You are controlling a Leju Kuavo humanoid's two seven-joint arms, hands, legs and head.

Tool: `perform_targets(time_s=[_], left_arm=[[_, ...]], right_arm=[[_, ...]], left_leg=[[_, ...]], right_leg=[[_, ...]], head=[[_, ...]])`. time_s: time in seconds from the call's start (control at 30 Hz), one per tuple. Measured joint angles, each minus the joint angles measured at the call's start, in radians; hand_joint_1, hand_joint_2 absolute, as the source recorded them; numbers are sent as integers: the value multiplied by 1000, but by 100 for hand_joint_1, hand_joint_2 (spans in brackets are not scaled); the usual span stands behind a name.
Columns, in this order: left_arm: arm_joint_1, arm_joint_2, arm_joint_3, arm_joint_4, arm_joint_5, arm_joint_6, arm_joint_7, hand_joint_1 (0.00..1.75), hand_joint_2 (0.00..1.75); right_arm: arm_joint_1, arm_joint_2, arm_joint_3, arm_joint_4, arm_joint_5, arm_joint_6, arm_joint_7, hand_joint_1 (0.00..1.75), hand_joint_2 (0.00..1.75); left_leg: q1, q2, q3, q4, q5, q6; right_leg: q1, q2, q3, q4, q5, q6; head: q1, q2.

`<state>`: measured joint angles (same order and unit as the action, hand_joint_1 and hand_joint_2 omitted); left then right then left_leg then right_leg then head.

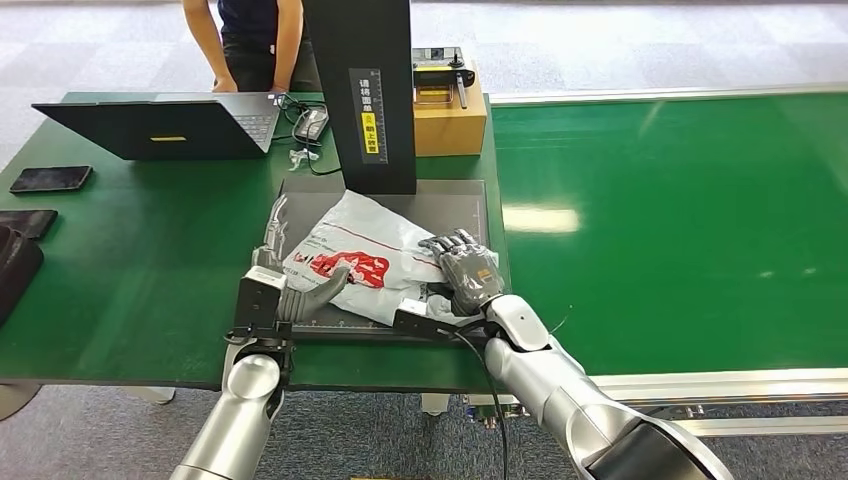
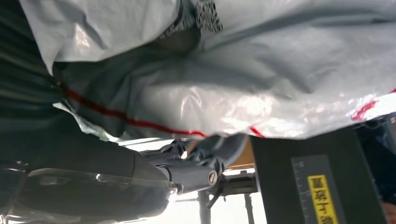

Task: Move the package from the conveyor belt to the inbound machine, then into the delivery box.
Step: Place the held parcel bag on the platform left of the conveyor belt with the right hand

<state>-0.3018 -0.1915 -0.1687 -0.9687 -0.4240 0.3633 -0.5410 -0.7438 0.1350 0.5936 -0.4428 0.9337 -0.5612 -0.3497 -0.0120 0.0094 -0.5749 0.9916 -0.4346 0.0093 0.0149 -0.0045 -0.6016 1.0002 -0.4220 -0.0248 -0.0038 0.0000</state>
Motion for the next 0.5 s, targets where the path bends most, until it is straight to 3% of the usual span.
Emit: perform_targets(time_s=[0.07, 0.2, 0.33, 0.47, 0.5], left_arm=[[-2, 0, -2, 4, 2, 0, 0, 0, 175], [-7, 0, -3, 12, 4, -3, 0, 0, 175], [-15, 0, -3, 22, 3, -8, 2, 0, 175], [-25, 0, -5, 41, 5, -6, -9, 0, 175], [-28, -1, -6, 46, 5, -5, -12, 0, 175]], right_arm=[[1, 0, 0, 3, -3, -24, 8, 0, 175], [4, -1, -4, 3, -44, -53, -8, 0, 0], [21, -2, -31, -8, -140, -53, -84, 0, 0], [69, -1, -80, -62, -293, -30, -211, 0, 175], [83, -1, -92, -80, -327, -30, -236, 0, 175]], left_leg=[[0, 0, 0, 0, 0, 0], [0, 0, 0, 0, 0, 0], [0, 0, 0, 0, 0, 0], [0, 0, 0, 0, 0, 0], [0, 0, 0, 0, 0, 0]], right_leg=[[0, 0, 0, 0, 0, 0], [0, 0, 0, 0, 0, 0], [0, 0, 0, 0, 0, 0], [0, 0, -1, 0, 0, 0], [0, 0, -1, 0, 0, 0]], head=[[0, 0], [0, 0], [0, 0], [0, 0], [0, 0]])
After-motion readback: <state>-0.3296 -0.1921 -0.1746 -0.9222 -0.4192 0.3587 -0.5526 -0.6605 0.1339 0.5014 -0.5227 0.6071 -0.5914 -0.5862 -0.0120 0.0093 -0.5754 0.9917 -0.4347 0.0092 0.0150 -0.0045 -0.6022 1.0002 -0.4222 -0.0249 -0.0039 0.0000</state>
